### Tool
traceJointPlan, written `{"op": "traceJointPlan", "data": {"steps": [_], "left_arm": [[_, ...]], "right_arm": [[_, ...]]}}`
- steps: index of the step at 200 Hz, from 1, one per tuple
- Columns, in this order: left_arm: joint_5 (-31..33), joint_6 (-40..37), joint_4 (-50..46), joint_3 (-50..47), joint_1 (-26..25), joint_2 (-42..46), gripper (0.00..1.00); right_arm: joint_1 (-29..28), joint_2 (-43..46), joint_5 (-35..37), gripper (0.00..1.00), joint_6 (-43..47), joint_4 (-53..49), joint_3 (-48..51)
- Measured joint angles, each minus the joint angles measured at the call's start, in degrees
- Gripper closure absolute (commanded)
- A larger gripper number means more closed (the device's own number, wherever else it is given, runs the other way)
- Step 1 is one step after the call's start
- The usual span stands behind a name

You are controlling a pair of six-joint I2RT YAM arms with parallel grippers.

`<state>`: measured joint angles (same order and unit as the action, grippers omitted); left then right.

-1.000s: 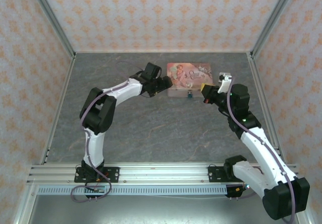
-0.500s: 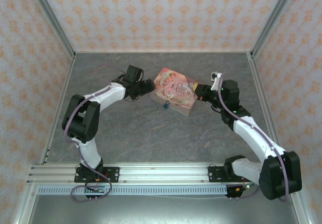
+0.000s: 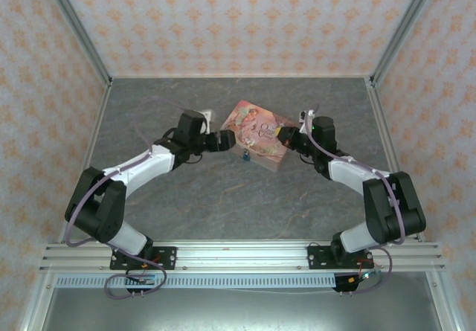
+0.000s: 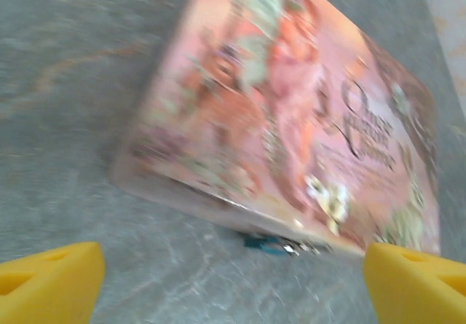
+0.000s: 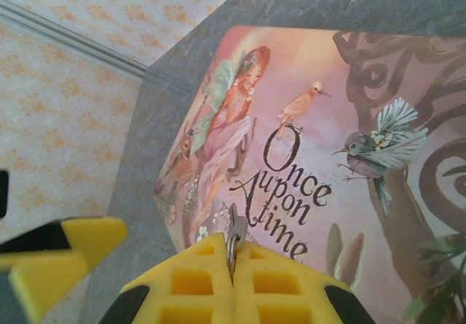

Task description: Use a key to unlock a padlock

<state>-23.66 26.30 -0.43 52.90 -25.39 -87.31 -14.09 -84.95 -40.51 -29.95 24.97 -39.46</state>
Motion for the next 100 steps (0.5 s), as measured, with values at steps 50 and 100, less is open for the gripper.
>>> {"op": "traceJointPlan", "data": {"steps": [50, 100], "left_arm": [[-3.50, -3.52, 5.92, -2.08, -6.40, -4.11, 0.12], [-3.63, -4.61, 9.81, -2.08, -6.43, -9.75, 0.18]], "right_arm": [[0.00, -4.76, -0.04, 1.00, 1.90, -0.52, -3.26], [0.00, -7.54, 0.31, 1.00, 4.55, -3.32, -5.40]]}}
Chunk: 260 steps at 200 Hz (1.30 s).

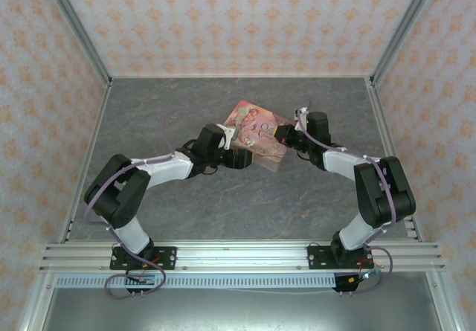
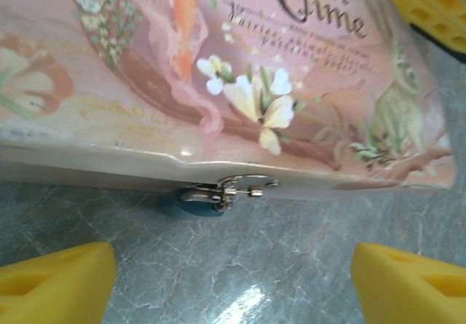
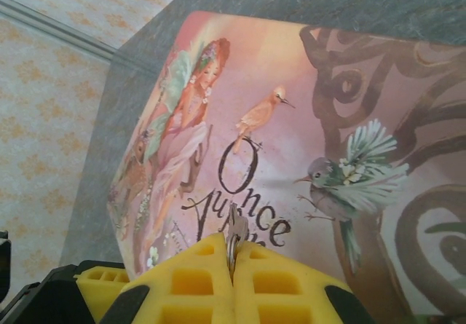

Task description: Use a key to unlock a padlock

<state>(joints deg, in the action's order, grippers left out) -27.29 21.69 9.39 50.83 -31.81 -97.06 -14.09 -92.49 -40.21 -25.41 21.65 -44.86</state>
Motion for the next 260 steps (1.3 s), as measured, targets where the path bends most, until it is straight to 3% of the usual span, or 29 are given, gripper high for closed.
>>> {"op": "traceJointPlan", "data": {"steps": [71, 129, 217, 260], "left_arm": [[0.13, -2.64, 3.19, 0.13, -0.09, -5.01, 0.35], [1.44, -3.82, 4.04, 0.87, -0.81, -7.91, 0.38], [9.57, -3.85, 8.15, 0.96, -3.08, -8.31, 0.39], [10.43, -4.26, 8.28, 2.23, -4.11, -10.51, 0.47]], "right_arm": [[0.00, -2.86, 0.11, 1.00, 2.58, -0.35, -2.43], [0.00, -3.67, 0.07, 1.00, 3.48, -0.74, -3.52], [0.00, -3.67, -0.13, 1.00, 3.67, -1.05, -3.61], [0.00, -3.67, -0.13, 1.00, 3.67, -1.11, -3.65]]}}
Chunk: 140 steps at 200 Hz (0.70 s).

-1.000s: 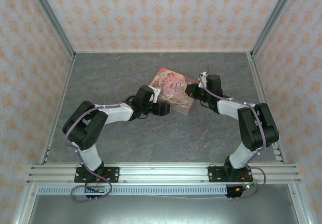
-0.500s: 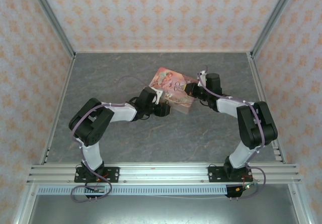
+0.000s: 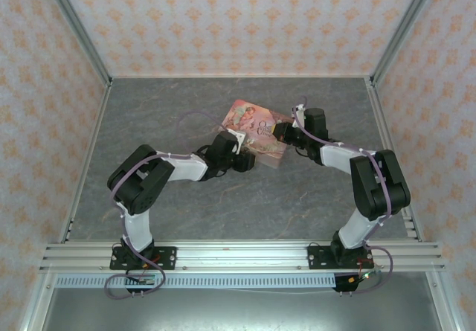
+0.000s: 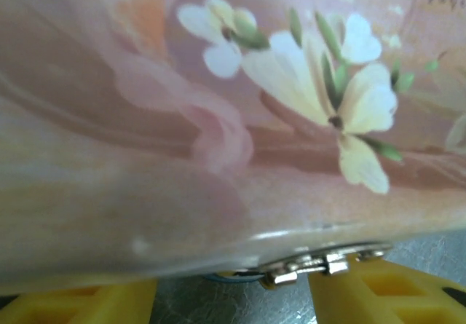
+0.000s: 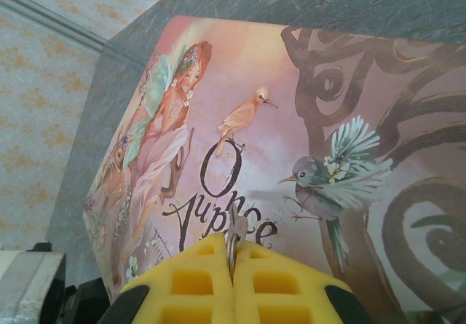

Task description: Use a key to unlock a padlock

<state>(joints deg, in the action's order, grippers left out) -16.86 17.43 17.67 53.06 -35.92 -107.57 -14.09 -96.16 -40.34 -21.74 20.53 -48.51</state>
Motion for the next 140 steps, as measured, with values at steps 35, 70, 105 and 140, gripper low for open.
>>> {"op": "traceJointPlan", "data": {"steps": [35, 70, 105, 140], "left_arm": [[0.37, -0.33, -0.11, 0.72, -0.15, -1.11, 0.54], [1.09, -0.48, -0.31, 0.81, -0.15, -1.14, 0.57], [2.43, -0.48, -0.28, 0.81, -0.35, -1.14, 0.56], [3.80, -0.66, -0.28, 0.81, -0.46, -1.01, 0.56]], "right_arm": [[0.00, 0.00, -0.02, 1.00, 0.00, 0.00, 0.00], [0.00, 0.00, -0.02, 1.00, 0.00, 0.00, 0.00], [0.00, 0.00, -0.07, 1.00, -0.02, 0.02, 0.00], [0.00, 0.00, -0.17, 1.00, 0.00, 0.02, 0.00]]}}
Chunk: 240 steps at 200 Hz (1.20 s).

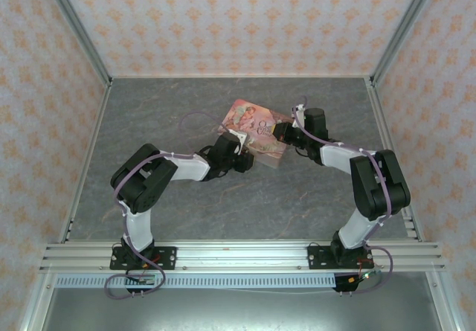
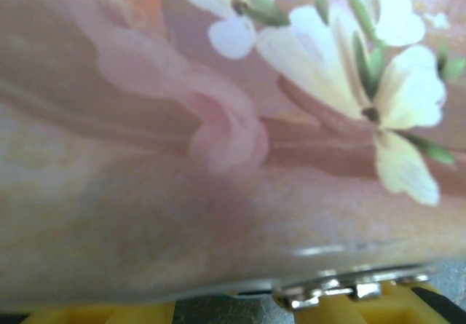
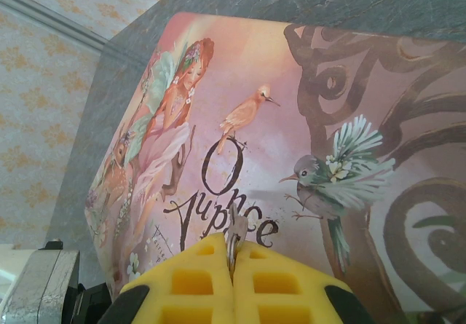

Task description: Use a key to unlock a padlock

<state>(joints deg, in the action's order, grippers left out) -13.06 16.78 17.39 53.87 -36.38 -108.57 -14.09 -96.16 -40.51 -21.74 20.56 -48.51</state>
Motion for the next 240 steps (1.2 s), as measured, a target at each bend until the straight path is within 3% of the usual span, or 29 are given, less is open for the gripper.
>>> {"op": "traceJointPlan", "data": {"steps": [62, 179, 240], "left_arm": [[2.01, -0.46, 0.00, 0.00, 0.00, 0.70, 0.58], [1.97, -1.49, 0.02, 0.42, 0.00, 0.70, 0.77], [1.70, 2.45, -0.96, 0.79, 0.00, 1.05, 0.80]], "right_arm": [[-0.02, 0.00, -0.02, 1.00, 0.00, -0.04, -0.04], [-0.13, 0.57, -0.09, 1.00, -0.72, 0.48, -0.04], [-0.11, 10.62, 0.24, 1.00, -0.15, 1.77, 0.90]]}}
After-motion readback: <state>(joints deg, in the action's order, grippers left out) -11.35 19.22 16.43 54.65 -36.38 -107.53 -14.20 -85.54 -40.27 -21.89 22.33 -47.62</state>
